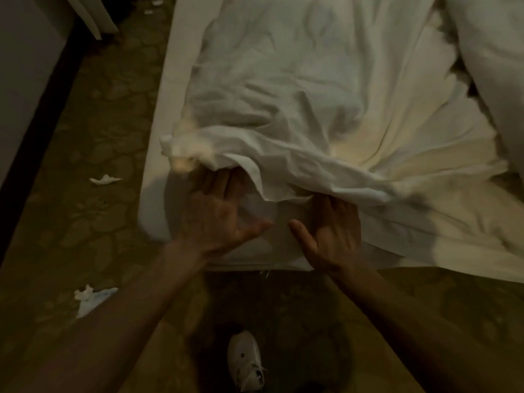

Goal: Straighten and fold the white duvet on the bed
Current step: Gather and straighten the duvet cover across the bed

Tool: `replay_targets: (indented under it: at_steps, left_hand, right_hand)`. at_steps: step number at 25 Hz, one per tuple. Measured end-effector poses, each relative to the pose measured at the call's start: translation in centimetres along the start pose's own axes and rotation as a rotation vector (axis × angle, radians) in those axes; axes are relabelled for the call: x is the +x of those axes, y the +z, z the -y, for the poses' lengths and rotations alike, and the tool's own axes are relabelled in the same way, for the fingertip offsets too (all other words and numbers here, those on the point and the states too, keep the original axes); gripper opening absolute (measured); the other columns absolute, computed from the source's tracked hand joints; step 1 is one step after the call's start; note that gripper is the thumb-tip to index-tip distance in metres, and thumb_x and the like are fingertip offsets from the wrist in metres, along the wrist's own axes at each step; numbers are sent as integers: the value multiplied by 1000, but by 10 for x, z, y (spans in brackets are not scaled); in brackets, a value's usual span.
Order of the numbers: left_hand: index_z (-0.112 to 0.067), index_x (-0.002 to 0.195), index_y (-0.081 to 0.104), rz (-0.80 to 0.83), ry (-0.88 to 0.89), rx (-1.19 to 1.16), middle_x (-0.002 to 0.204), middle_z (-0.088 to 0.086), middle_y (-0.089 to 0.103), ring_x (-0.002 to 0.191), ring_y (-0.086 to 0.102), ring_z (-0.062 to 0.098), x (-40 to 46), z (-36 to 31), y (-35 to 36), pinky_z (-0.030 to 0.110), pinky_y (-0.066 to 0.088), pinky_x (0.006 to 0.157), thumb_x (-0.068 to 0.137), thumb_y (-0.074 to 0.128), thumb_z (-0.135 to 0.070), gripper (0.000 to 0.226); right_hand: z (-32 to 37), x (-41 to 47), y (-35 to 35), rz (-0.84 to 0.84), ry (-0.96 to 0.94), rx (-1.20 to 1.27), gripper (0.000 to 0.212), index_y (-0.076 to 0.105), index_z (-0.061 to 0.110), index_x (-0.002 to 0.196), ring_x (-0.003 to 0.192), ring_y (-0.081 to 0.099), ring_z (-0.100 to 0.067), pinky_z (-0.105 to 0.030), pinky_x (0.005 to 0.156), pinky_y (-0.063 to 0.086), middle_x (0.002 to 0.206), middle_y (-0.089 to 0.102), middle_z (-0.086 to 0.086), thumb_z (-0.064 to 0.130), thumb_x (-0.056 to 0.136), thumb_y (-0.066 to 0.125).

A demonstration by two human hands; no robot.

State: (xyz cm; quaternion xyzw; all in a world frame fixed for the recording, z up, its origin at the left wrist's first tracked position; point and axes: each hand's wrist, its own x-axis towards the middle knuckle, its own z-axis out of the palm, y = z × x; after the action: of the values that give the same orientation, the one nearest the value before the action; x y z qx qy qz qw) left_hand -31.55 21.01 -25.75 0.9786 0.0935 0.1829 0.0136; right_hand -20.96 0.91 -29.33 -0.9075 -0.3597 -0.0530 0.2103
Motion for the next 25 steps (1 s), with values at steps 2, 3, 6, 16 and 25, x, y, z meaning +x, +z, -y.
replay_targets:
  at_steps: [2, 3, 6, 16, 25]
  left_hand:
    - [3, 129, 56, -16, 58, 39, 124, 26, 59, 114, 54, 40, 24, 19, 9, 43, 37, 98, 87, 28, -79, 96]
    - [3, 127, 57, -27, 88, 40, 123, 25, 60, 114, 53, 40, 35, 26, 13, 44, 35, 99, 87, 29, -78, 94]
    - [0, 117, 61, -81, 151, 61, 115, 22, 63, 109, 54, 38, 58, 36, 34, 45, 37, 93, 90, 30, -76, 86]
    - [-9, 58, 55, -158, 243, -161, 53, 15, 57, 47, 57, 31, 29, 5, -17, 31, 37, 54, 93, 25, -72, 79]
    - [-3, 75, 65, -195, 27, -181, 74, 17, 64, 65, 60, 32, -37, -33, -67, 38, 43, 59, 99, 29, -61, 72]
  right_hand:
    - [-3, 8, 4, -32, -33, -50, 85, 55, 4, 130, 121, 46, -37, -46, 106, 27, 128, 59, -23, 76, 91, 29]
    - [-4, 12, 5, -50, -39, -67, 82, 57, 6, 127, 119, 45, -35, -46, 105, 26, 126, 60, -21, 75, 88, 34]
    - [-2, 24, 7, -131, -37, -81, 74, 63, 12, 121, 110, 52, -35, -43, 95, 30, 116, 66, -18, 72, 86, 36]
    - [-1, 8, -49, -176, -126, 161, 72, 48, 25, 53, 38, 50, -28, -26, 53, 24, 46, 38, 1, 71, 99, 17]
    - [16, -58, -78, -208, -231, 348, 73, 69, 3, 82, 82, 57, -26, -33, 70, 41, 85, 63, -12, 61, 101, 29]
